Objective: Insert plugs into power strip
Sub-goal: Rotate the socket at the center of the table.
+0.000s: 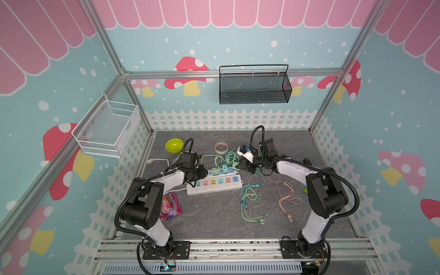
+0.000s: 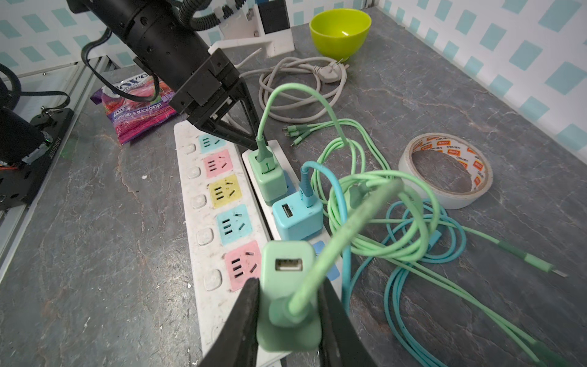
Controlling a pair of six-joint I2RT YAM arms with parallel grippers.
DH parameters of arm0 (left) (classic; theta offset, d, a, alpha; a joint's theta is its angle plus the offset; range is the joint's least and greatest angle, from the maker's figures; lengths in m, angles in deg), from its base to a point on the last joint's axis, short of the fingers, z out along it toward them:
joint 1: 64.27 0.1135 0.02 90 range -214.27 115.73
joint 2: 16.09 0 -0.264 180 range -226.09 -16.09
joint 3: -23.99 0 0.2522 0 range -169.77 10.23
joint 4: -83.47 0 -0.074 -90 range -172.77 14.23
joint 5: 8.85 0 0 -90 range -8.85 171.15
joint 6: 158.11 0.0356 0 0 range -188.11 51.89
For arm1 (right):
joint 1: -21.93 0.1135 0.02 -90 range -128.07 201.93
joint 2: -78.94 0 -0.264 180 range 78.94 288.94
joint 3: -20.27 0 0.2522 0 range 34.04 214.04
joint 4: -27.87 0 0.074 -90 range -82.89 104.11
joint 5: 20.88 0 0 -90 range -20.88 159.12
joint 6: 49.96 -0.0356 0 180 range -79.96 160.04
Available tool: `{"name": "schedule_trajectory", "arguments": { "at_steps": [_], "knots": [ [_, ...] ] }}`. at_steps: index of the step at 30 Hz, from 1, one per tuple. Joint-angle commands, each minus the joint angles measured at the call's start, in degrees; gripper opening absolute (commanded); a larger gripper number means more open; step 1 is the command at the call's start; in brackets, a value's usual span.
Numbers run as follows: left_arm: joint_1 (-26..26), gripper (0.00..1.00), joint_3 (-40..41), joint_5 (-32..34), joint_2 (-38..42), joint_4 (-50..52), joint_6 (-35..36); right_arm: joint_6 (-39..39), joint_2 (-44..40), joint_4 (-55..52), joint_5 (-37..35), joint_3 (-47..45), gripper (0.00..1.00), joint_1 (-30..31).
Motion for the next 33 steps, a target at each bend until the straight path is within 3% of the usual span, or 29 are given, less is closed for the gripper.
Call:
{"name": "schedule_trajectory", "arguments": {
  "at_steps": [1,33],
  "knots": [
    [0.2,0.36,-1.7,-0.3,-1.2,0.1,0.0,3.1,1.4,1.1,0.0,2.7,0.0,0.6],
    [0.2,0.33,-5.6,0.9,-6.8,1.5,1.8,8.1,9.2,0.7,-3.2,4.5,0.0,2.7]
  ]
}}
